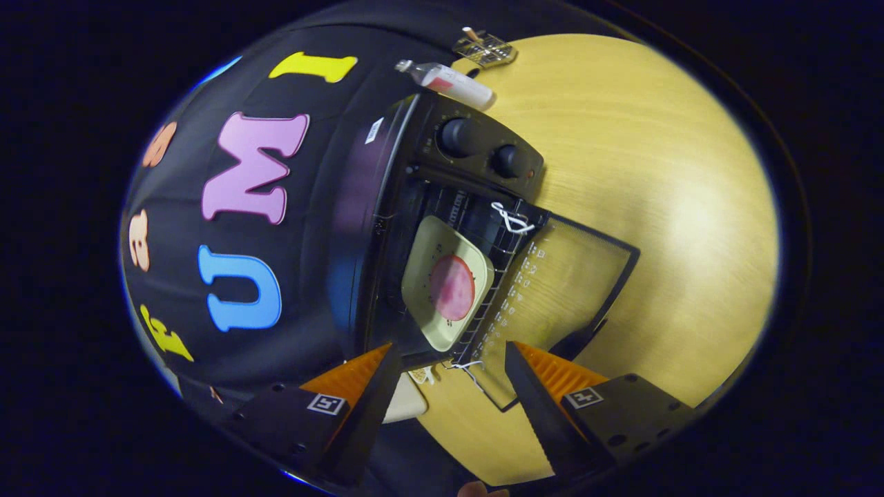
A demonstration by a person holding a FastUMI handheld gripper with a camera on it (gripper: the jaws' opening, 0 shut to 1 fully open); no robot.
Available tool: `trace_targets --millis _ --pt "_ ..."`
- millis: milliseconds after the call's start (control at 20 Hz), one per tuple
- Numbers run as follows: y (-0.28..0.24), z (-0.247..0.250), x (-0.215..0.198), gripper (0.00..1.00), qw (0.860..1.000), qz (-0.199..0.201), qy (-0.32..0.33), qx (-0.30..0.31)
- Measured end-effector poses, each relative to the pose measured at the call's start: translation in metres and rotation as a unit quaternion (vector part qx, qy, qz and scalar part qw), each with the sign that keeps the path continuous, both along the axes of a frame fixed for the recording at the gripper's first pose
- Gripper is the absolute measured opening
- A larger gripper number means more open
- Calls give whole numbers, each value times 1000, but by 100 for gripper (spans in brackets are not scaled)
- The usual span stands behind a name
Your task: Open the toaster oven, put the food inside, and close the toaster oven door.
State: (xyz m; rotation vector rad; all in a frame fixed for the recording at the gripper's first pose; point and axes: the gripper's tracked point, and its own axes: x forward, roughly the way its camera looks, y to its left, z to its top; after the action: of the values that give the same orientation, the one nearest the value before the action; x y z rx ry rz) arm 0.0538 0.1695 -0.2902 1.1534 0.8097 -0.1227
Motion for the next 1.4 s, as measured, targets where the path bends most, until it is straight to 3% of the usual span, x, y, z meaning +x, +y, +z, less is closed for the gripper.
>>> trace_targets --millis 200,400,800,1100,1400 --pt "-24 -17 -17 98 993 56 -30 -99" --pt "-46 -42 -39 99 973 113 -22 -202" --pt "-31 -67 -73 99 874 284 -43 -392" --pt "5 -98 -85 99 841 349 -22 -413" --pt "17 -123 -88 100 837 361 14 -411"
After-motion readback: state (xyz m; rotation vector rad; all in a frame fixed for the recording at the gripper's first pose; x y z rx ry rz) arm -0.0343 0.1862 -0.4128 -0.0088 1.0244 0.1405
